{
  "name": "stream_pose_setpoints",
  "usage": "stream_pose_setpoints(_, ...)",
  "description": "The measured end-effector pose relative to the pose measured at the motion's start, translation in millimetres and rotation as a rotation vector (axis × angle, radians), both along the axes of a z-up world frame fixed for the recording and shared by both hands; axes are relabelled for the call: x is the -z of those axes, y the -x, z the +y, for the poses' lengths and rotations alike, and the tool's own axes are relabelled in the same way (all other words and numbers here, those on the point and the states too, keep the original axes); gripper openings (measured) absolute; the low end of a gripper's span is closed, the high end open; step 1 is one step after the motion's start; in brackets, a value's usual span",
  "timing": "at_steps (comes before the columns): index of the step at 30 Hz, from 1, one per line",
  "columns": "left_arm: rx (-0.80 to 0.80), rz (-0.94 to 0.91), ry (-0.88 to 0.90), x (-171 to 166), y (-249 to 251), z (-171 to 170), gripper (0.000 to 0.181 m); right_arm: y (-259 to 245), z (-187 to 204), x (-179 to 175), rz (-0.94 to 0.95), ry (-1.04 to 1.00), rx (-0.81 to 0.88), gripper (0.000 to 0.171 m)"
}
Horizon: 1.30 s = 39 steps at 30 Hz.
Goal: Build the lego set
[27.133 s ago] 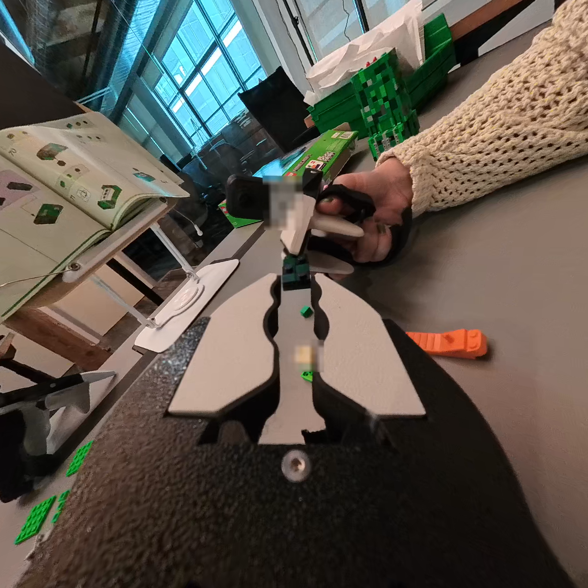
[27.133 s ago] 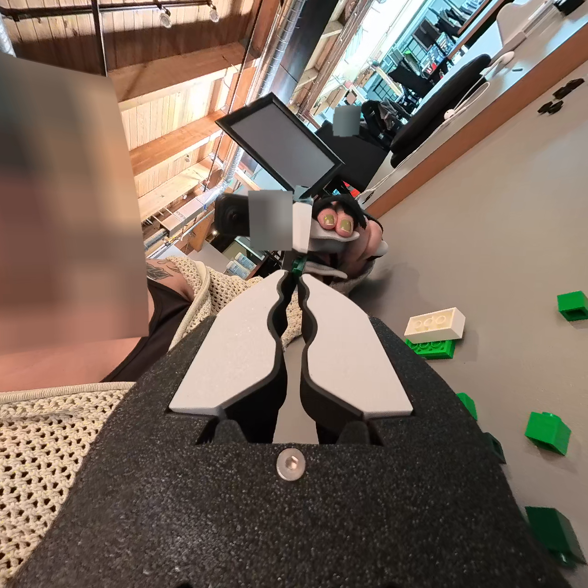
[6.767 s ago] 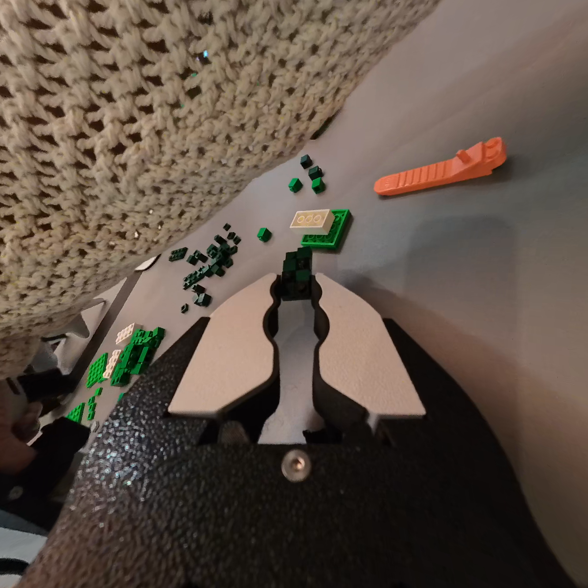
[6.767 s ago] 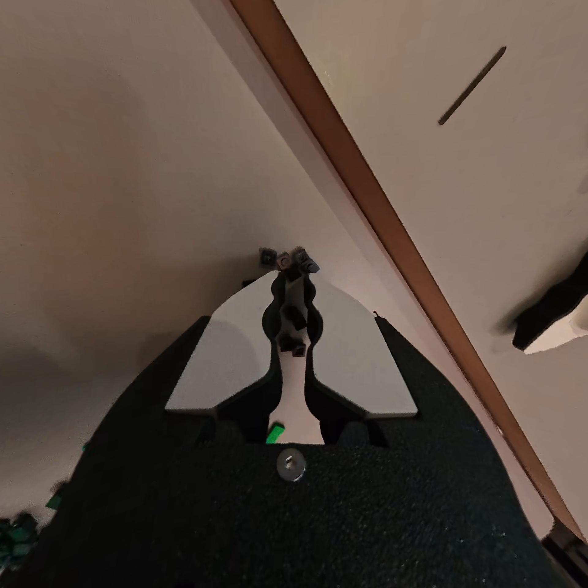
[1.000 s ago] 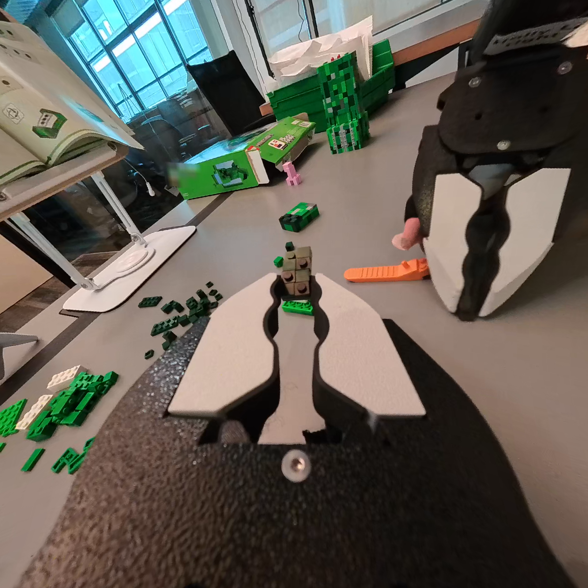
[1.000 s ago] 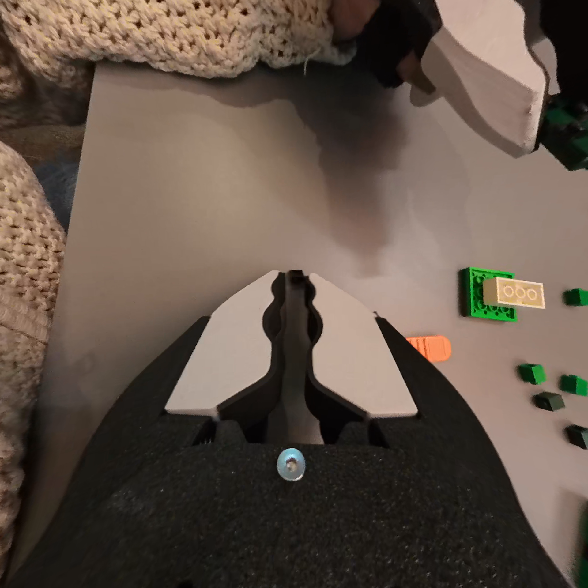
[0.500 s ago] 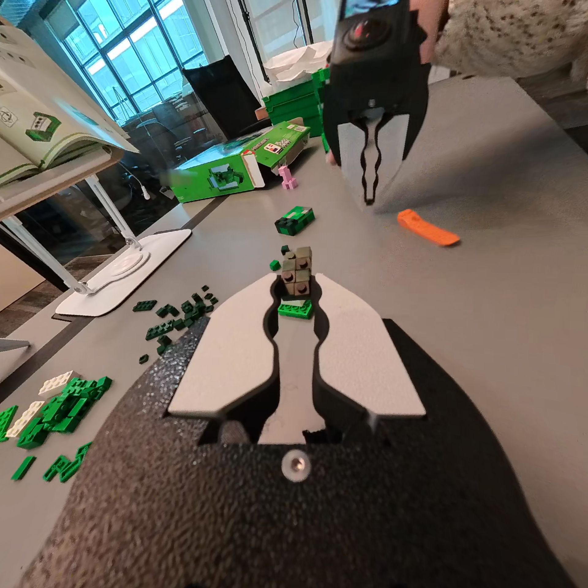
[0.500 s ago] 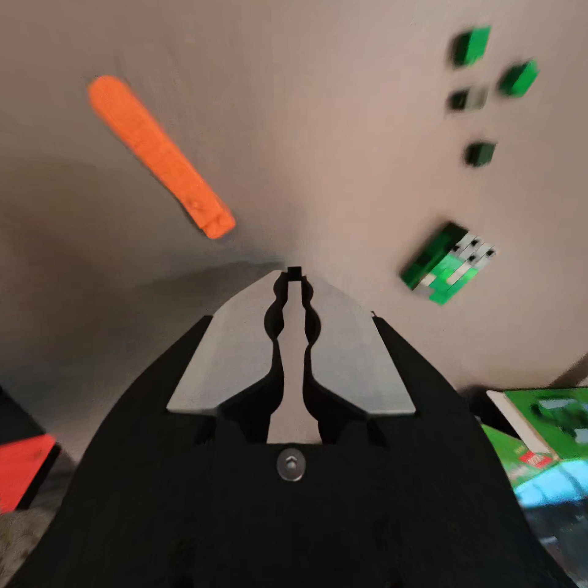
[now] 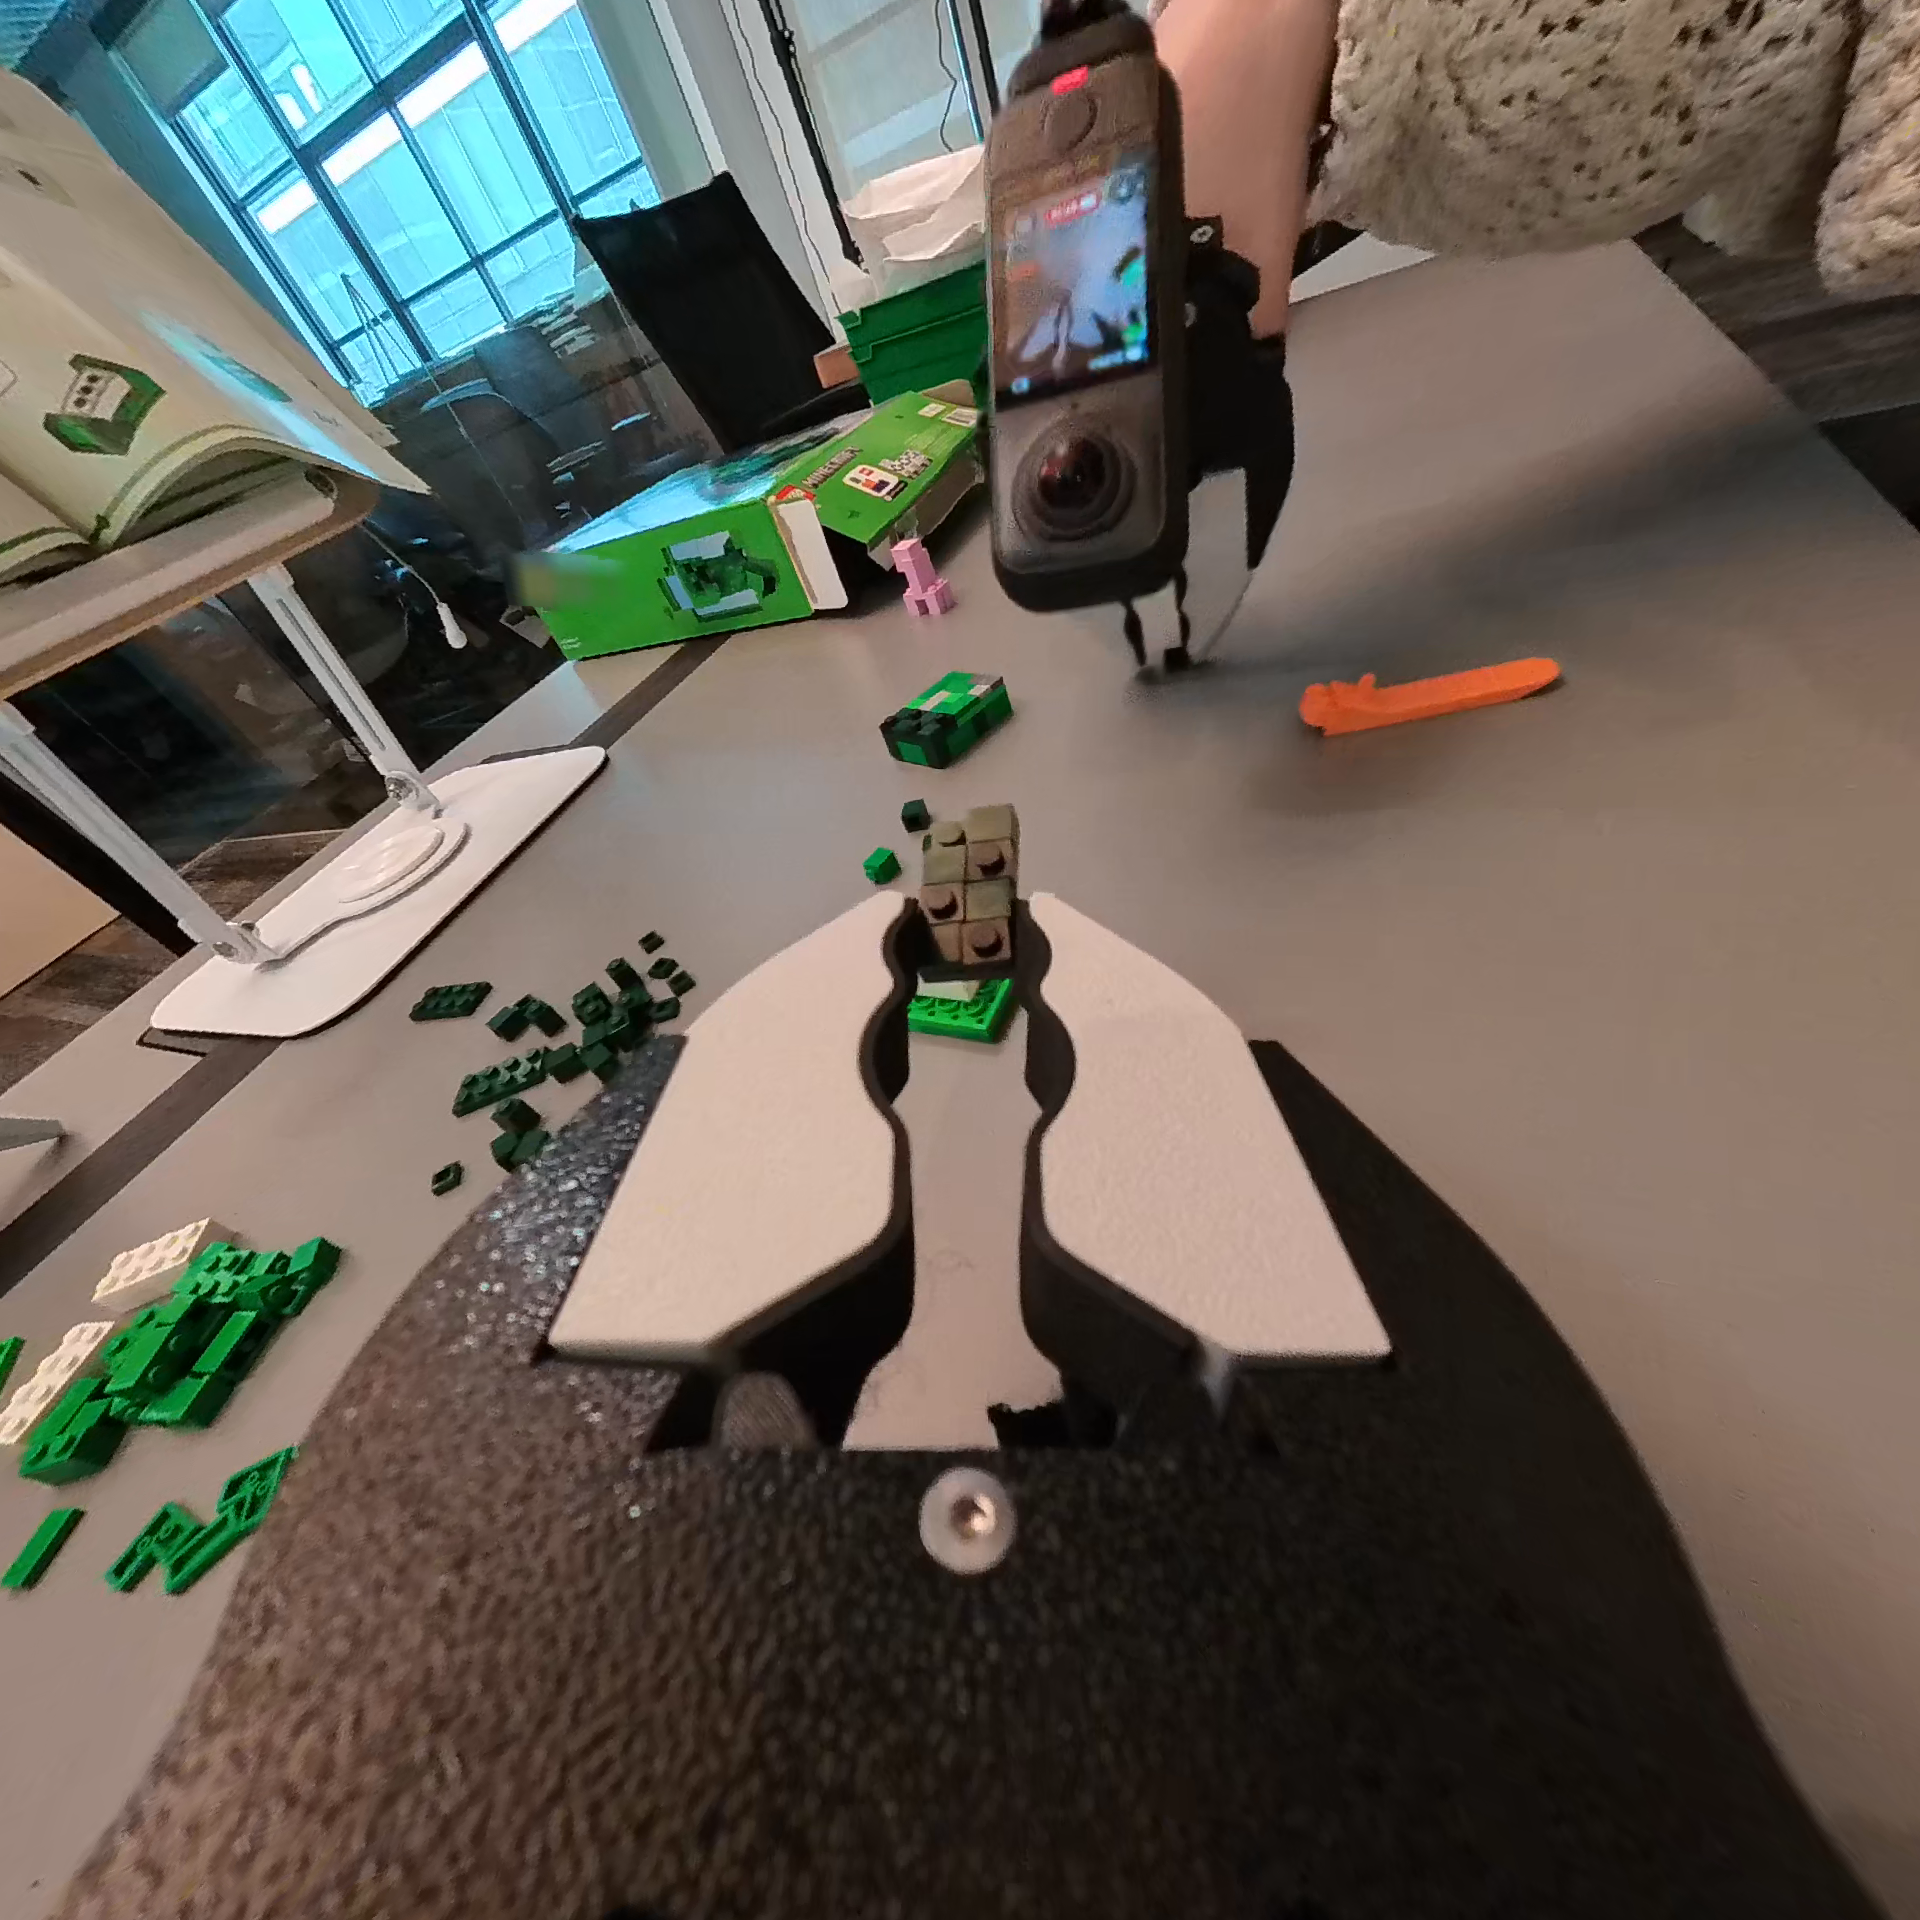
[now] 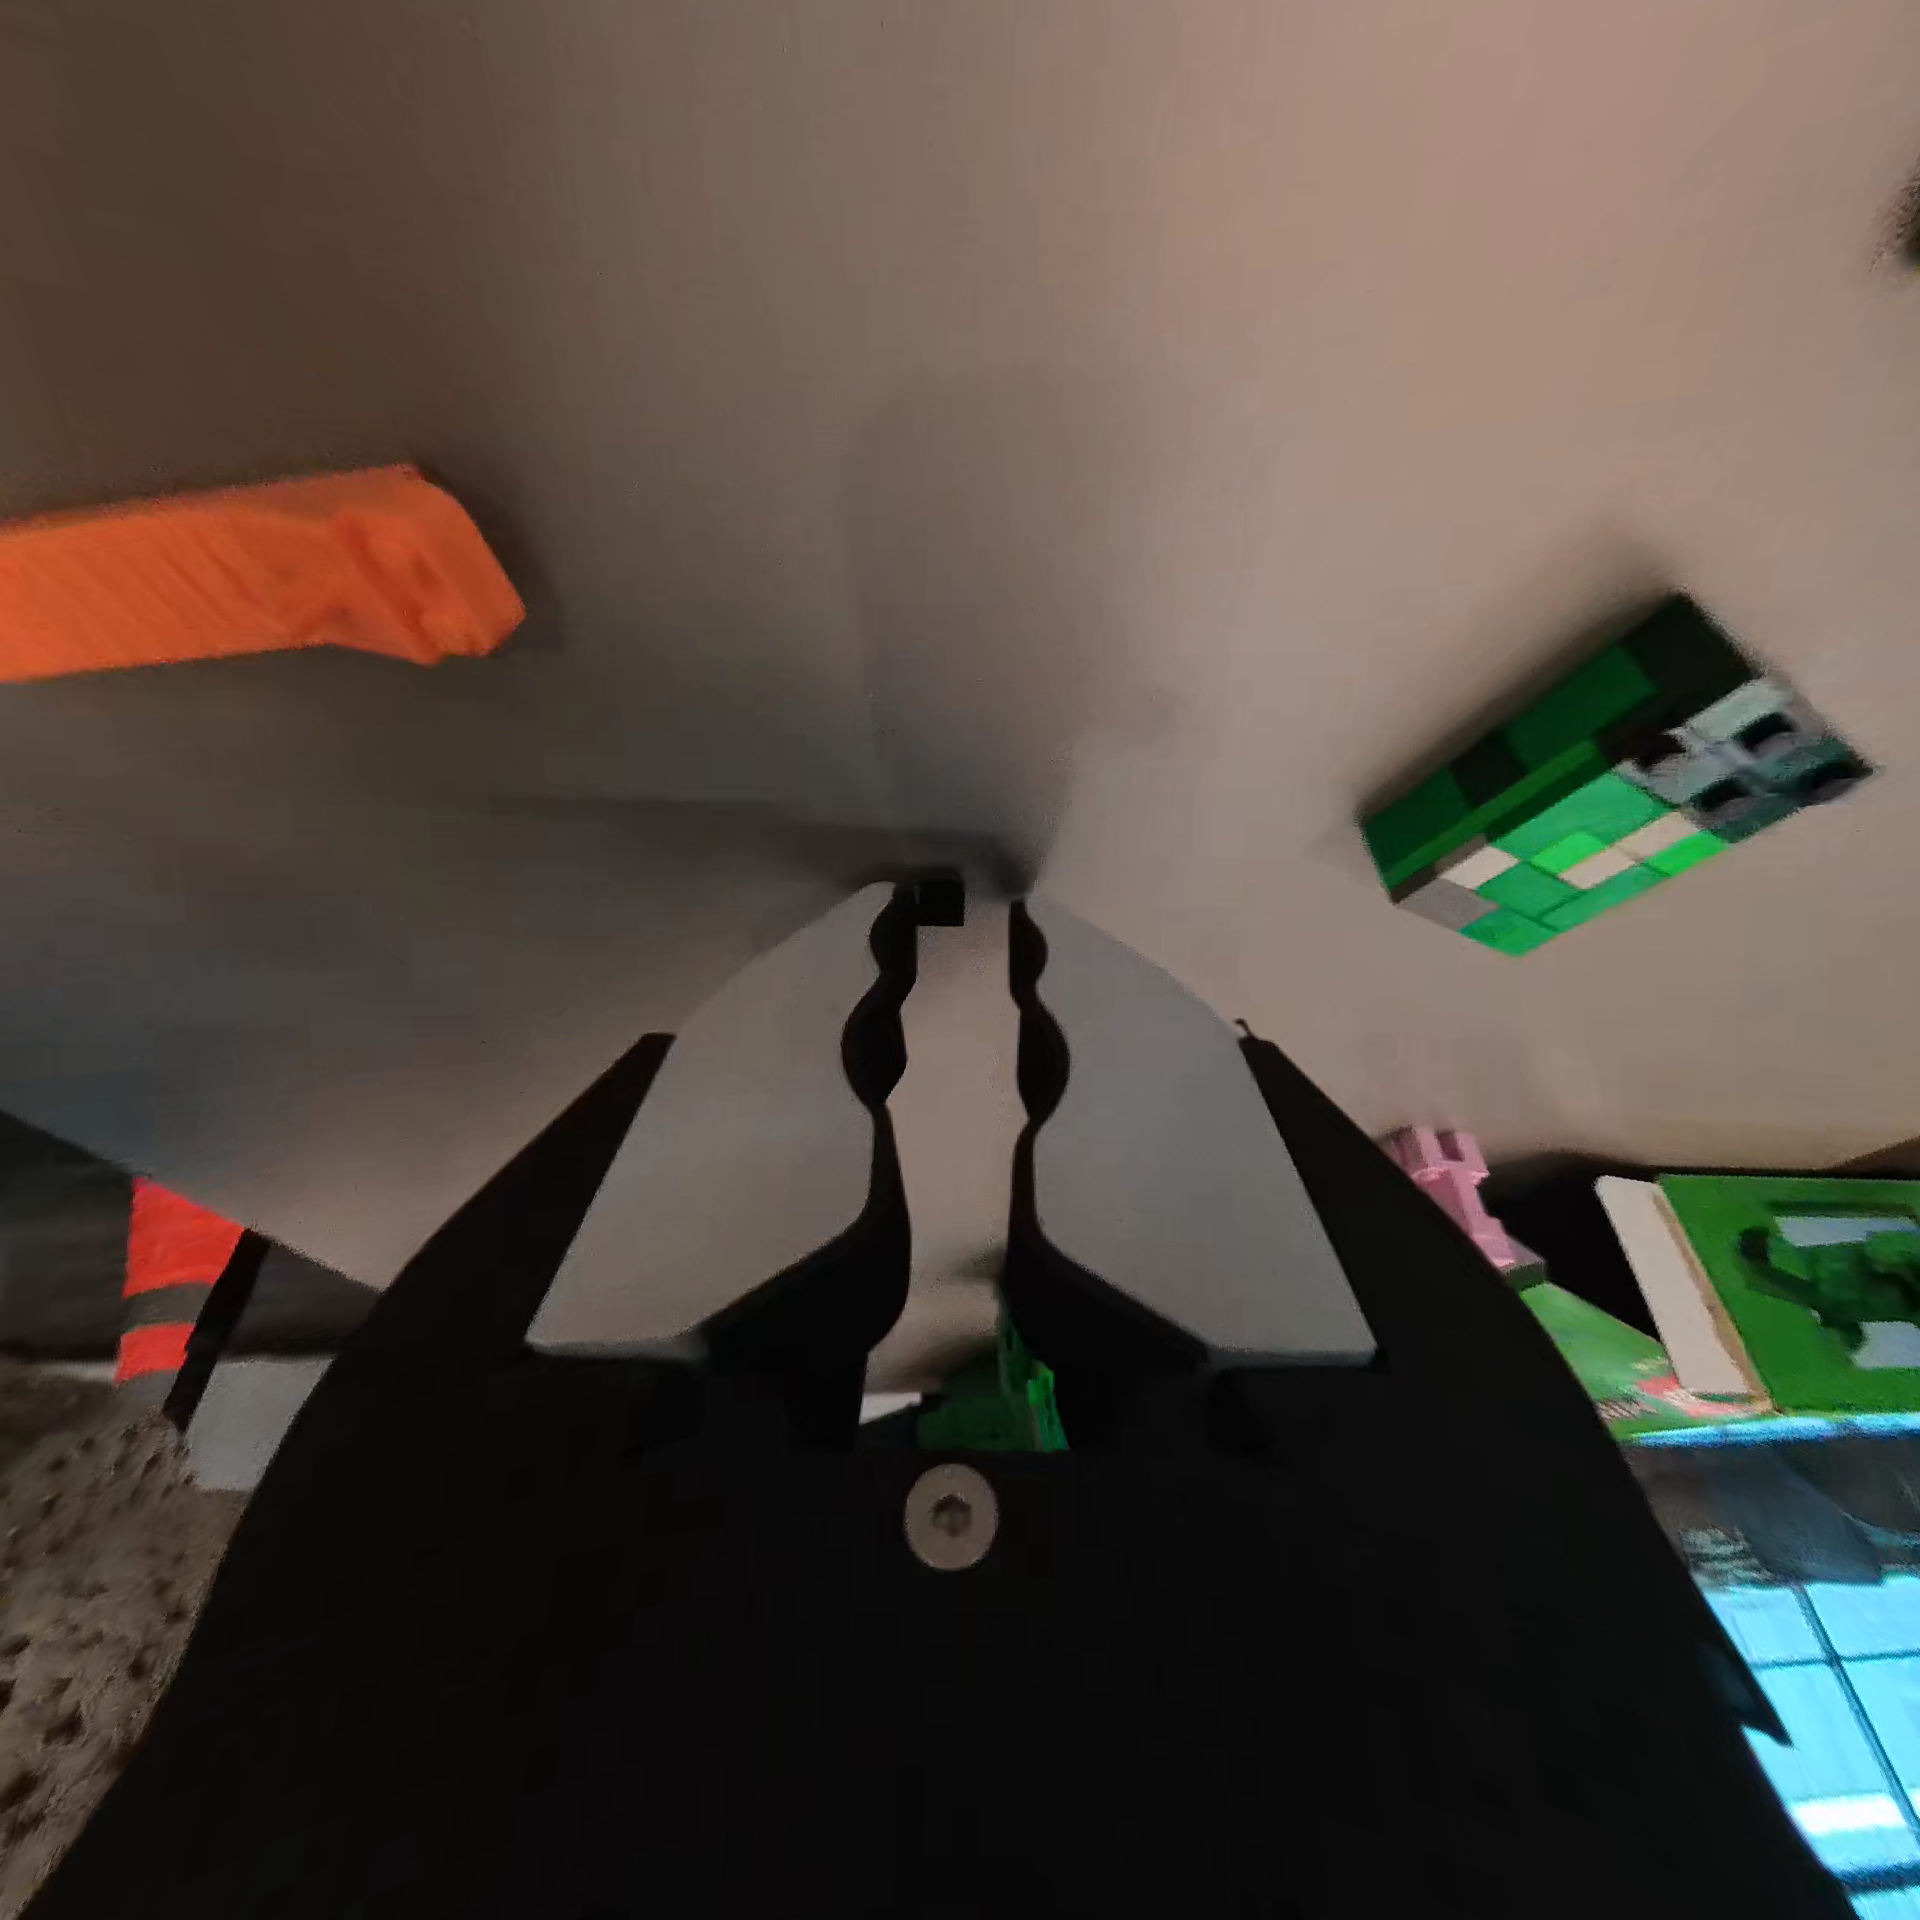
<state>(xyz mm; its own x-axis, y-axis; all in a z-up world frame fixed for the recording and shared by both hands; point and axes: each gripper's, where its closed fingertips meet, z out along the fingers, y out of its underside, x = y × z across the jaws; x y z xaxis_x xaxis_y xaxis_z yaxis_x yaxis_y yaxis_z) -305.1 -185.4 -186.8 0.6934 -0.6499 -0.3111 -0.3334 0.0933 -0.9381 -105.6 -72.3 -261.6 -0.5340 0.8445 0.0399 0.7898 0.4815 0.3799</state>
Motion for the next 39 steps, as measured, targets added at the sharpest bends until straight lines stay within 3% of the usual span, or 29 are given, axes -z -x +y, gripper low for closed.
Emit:
stream_pose_setpoints(3, 0.003, 0.003, 0.004, 1, -1, 0, 0.017, 7, 1, -6, 0.116, 0.005, 0.04, 0.031)
stream_pose_setpoints(9, 0.001, -0.004, -0.01, -2, -1, -1, 0.017, 1, -7, -18, 0.627, 0.19, 0.279, 0.029)
stream_pose_setpoints(15, 0.018, 0.002, -0.008, -1, -6, -2, 0.017, -1, -12, -13, 1.07, 0.248, 0.356, 0.026)
stream_pose_setpoints(17, 0.024, 0.007, -0.004, 0, -8, -2, 0.017, -6, -5, -6, 1.092, 0.209, 0.347, 0.023)
stream_pose_setpoints(22, 0.027, 0.018, 0.0, 2, -10, -2, 0.017, 0, -10, -8, 1.133, 0.416, 0.577, 0.012)
stream_pose_setpoints(24, 0.026, 0.019, 0.002, 2, -10, -2, 0.017, 1, -8, -9, 1.122, 0.458, 0.712, 0.005)
stream_pose_setpoints(31, 0.035, 0.023, 0.008, 4, -11, -3, 0.017, 5, -6, -12, 1.022, 0.684, 1.238, 0.008)
stream_pose_setpoints(39, 0.038, 0.023, 0.006, 2, -12, -3, 0.017, 8, -11, -6, 0.89, 0.767, 1.358, 0.006)
